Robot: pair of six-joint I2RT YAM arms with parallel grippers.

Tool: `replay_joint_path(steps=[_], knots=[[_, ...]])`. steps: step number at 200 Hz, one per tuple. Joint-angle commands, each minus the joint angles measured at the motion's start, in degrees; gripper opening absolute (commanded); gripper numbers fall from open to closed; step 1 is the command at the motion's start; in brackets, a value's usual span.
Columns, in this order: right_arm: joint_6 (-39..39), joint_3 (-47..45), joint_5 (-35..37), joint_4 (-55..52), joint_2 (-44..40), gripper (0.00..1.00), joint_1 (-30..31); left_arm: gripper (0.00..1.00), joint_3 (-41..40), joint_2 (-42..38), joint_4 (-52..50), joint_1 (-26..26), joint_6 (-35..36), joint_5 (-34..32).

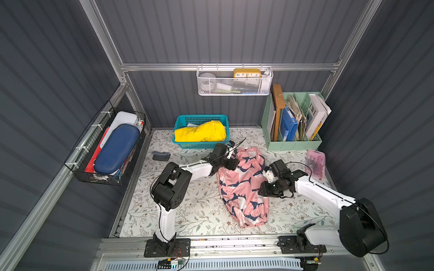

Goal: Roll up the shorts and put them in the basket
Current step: Adjust the shorts at the center of the board.

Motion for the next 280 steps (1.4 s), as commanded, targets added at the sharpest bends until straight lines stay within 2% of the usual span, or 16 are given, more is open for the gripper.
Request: replay_joint_path(steps=[1, 44, 65, 89, 107, 133, 173, 211, 240, 256, 280], knots=[[1.1, -1.5, 0.1, -0.1, 0.2, 0.49, 0.3, 0.79, 2.4, 3.4, -0.8, 1.6, 0.6, 0.6], [1.7, -2.7, 1.6, -0.1, 0.4, 0.54, 0.3, 0.77, 3.4, 6.8, -3.0, 2.9, -0.5, -3.2], [1.8, -3.0, 2.2, -0.3, 0.0, 0.55, 0.2, 0.78, 1.9, 5.8, -3.4, 3.6, -1.2, -6.4], [1.8, -2.9, 2.2, -0.6, -1.9, 0.57, 0.2, 0.82, -0.9, 2.3, -1.4, 4.2, -1.4, -6.4], [1.7, -2.9, 2.8, -1.8, -4.5, 0.68, 0.2, 0.84, -2.8, -1.3, 0.5, 4.2, -1.7, -3.2], [3.3, -3.5, 1.8, -3.0, -9.4, 0.76, 0.3, 0.9, -5.8, -7.2, 1.3, 4.1, -2.0, 3.3], [10.9, -7.1, -2.0, -4.3, -12.8, 0.79, 1.1, 0.92, -8.7, -12.9, -2.5, 3.1, -0.7, 14.3], [17.8, -12.3, -1.8, -5.4, -17.4, 0.8, 3.4, 0.9, -14.2, -15.7, -5.7, -3.6, 1.4, 15.6], [22.4, -16.2, -3.9, -1.5, -20.3, 0.82, 4.3, 0.76, -19.1, -15.1, -4.4, -5.6, -1.5, 19.3], [24.2, -18.1, -5.9, 2.1, -18.9, 0.83, 4.8, 0.6, -20.1, -13.6, -5.0, -5.7, -2.2, 19.9], [25.3, -18.3, -5.3, 4.0, -15.5, 0.84, 7.3, 0.35, -21.7, -12.5, -6.2, -5.7, -1.3, 19.6]])
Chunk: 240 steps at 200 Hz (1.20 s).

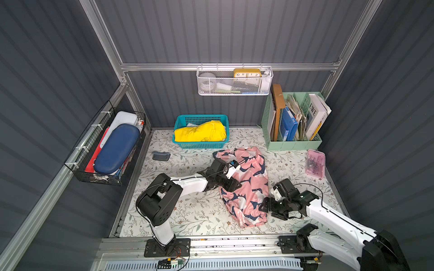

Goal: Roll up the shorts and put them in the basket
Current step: Adjust the shorts at the center of the board, then roll the shorts at the center of the board.

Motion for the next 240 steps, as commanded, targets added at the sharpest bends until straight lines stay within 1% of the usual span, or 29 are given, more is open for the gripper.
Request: replay_joint_path(steps=[1, 18, 33, 38, 54, 69, 88, 108, 129, 163, 166, 178, 194, 211, 225, 240], knots=[[3.2, -0.5, -1.1, 3.5, 2.5, 0.84, 2.2, 0.34, -1.4, 0.9, -1.7, 0.4, 0.2, 1.7], [4.2, -1.1, -1.2, 6.1, 4.6, 0.84, 3.4, 0.15, -2.1, 1.9, -1.6, 0.4, -0.6, 0.0], [5.2, -1.5, -1.2, 7.8, 6.7, 0.84, 4.4, 0.02, -1.5, 3.4, -2.6, 0.4, -0.8, -2.2], [5.6, -1.7, -1.2, 9.8, 7.3, 0.84, 4.9, 0.0, -1.4, 4.1, -2.9, 0.4, -1.0, -3.4], [6.9, -2.0, -1.2, 11.7, 9.1, 0.83, 6.0, 0.0, -1.0, 6.1, -4.5, 0.6, -2.4, -7.1], [7.7, -2.4, -0.8, 12.6, 9.8, 0.82, 6.9, 0.0, -0.8, 8.0, -5.3, 1.3, -2.7, -9.0], [8.5, -2.9, -0.4, 13.3, 9.4, 0.82, 7.2, 0.0, -0.2, 10.3, -7.3, 1.9, -3.2, -12.6], [9.0, -3.8, -0.2, 14.1, 8.4, 0.82, 7.2, 0.0, 0.7, 12.0, -9.8, 2.8, -4.1, -14.8], [9.5, -5.0, -1.0, 16.7, 8.2, 0.83, 7.3, 0.0, 1.5, 13.0, -11.8, 3.4, -5.3, -15.7], [8.9, -4.7, -2.2, 19.2, 10.9, 0.82, 7.7, 0.0, 1.1, 13.8, -11.9, 3.4, -7.2, -15.6], [8.8, -4.6, -2.2, 19.4, 12.7, 0.81, 7.7, 0.0, 1.0, 13.8, -11.7, 3.3, -7.3, -15.5], [8.6, -4.7, -2.4, 21.1, 14.7, 0.8, 7.8, 0.0, 0.3, 13.7, -11.4, 3.4, -7.9, -15.1], [8.1, -4.3, -2.7, 22.8, 17.5, 0.75, 7.8, 0.0, -0.3, 13.1, -10.9, 3.4, -8.1, -15.3], [7.3, -3.2, -2.9, 23.4, 19.7, 0.67, 7.8, 0.0, -1.3, 12.0, -10.3, 3.4, -7.7, -14.8], [6.7, -2.3, -2.8, 23.6, 20.4, 0.58, 7.8, 0.0, -2.5, 10.7, -8.8, 3.4, -6.7, -12.6], [6.1, -1.1, -1.8, 22.7, 20.4, 0.46, 7.7, 0.0, -3.7, 8.9, -6.8, 3.4, -6.0, -10.7]])
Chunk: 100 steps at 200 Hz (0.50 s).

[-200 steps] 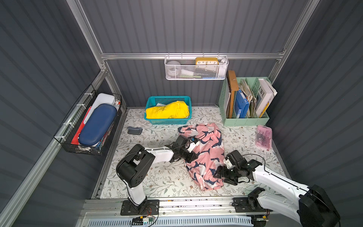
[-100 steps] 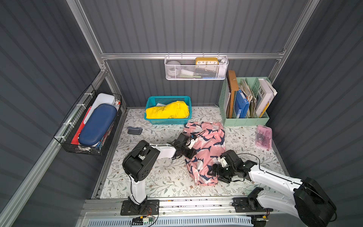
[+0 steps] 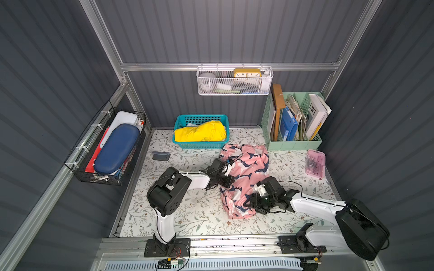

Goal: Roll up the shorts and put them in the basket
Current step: Roll the shorts at the center of the board.

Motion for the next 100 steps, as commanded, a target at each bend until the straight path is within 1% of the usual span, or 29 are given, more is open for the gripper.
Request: replay_joint_path(steps=[1, 24, 30, 36, 39, 41, 42, 43, 44, 47, 49, 52, 55, 59, 62, 66, 71, 77, 100], knots=[[-1.5, -1.3, 6.1, -7.1, 2.8, 0.45, 0.2, 0.0, -5.5, 1.6, -10.5, 0.8, 1.0, -3.1], [-2.4, 0.5, 7.7, -8.6, 1.5, 0.32, 0.1, 0.0, -5.6, -0.6, -10.3, 1.3, 1.3, -3.9], [-2.6, 1.0, 8.1, -9.1, 1.1, 0.28, 0.0, 0.04, -5.6, -1.2, -10.4, 1.6, 1.5, -4.2], [-2.8, 1.5, 8.4, -9.7, 0.6, 0.25, 0.0, 0.1, -5.6, -2.0, -10.3, 1.8, 1.7, -4.5], [-3.0, 1.7, 8.5, -10.0, 0.3, 0.22, 0.0, 0.16, -5.6, -2.3, -10.4, 1.9, 1.9, -4.7], [-3.0, 1.9, 8.7, -10.1, 0.1, 0.21, -0.2, 0.23, -5.6, -2.6, -10.3, 2.0, 2.0, -4.8], [-3.1, 1.9, 8.7, -10.2, 0.1, 0.2, -0.1, 0.24, -5.6, -2.8, -10.3, 2.0, 2.0, -4.8], [-3.2, 2.0, 8.7, -10.3, -0.1, 0.2, -0.2, 0.29, -5.7, -2.9, -10.3, 2.1, 2.1, -4.9], [-3.1, 2.1, 8.8, -10.3, -0.2, 0.19, -0.2, 0.31, -5.7, -3.1, -10.2, 2.1, 2.2, -4.9], [-3.2, 2.3, 8.9, -10.6, -0.5, 0.17, -0.3, 0.45, -5.7, -3.5, -10.2, 2.2, 2.4, -5.1], [-3.2, 2.4, 9.0, -10.8, -0.7, 0.16, -0.3, 0.5, -5.8, -3.9, -10.1, 2.2, 2.5, -5.2], [-3.2, 2.6, 9.2, -11.1, -1.1, 0.14, -0.4, 0.64, -5.8, -4.5, -10.0, 2.3, 2.7, -5.3], [-3.3, 2.8, 9.4, -11.4, -1.3, 0.12, -0.5, 0.73, -5.9, -5.1, -9.9, 2.3, 3.0, -5.5], [-3.2, 3.1, 9.7, -11.7, -1.9, 0.08, -0.5, 0.83, -6.1, -6.0, -9.7, 2.4, 3.2, -5.6], [-3.2, 3.3, 10.0, -11.9, -2.3, 0.05, -0.6, 0.88, -6.2, -6.6, -9.4, 2.4, 3.5, -5.8], [-3.2, 3.6, 10.2, -12.2, -2.7, 0.01, -0.8, 0.92, -6.2, -7.5, -9.3, 2.4, 3.9, -5.8], [-3.1, 3.9, 10.5, -12.6, -3.4, 0.0, -0.8, 0.96, -6.3, -8.7, -9.0, 2.4, 4.4, -5.8], [-3.1, 4.2, 10.7, -13.0, -4.1, 0.0, -1.0, 0.99, -6.3, -10.2, -8.8, 2.4, 4.9, -6.0], [-2.7, 5.9, 10.8, -13.4, -5.6, 0.0, -1.6, 1.0, -5.1, -15.2, -8.9, 2.4, 7.9, -4.8]])
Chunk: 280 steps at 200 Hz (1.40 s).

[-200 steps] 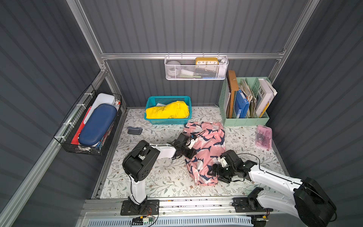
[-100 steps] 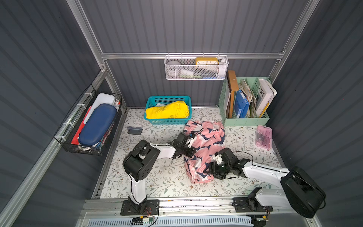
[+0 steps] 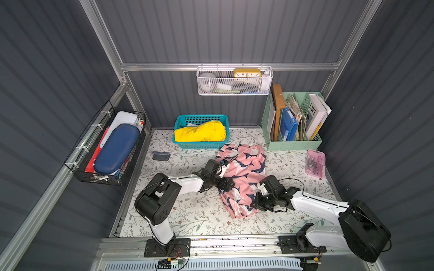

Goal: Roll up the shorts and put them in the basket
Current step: Roll the shorts at the center of the board.

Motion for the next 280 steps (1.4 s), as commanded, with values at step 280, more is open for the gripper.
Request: replay_joint_path(steps=[280], knots=[[15.1, 7.8, -5.5, 4.4, 4.3, 0.0, -6.8, 1.0, -10.6, 0.9, 32.1, -37.5, 8.7, -47.7]])
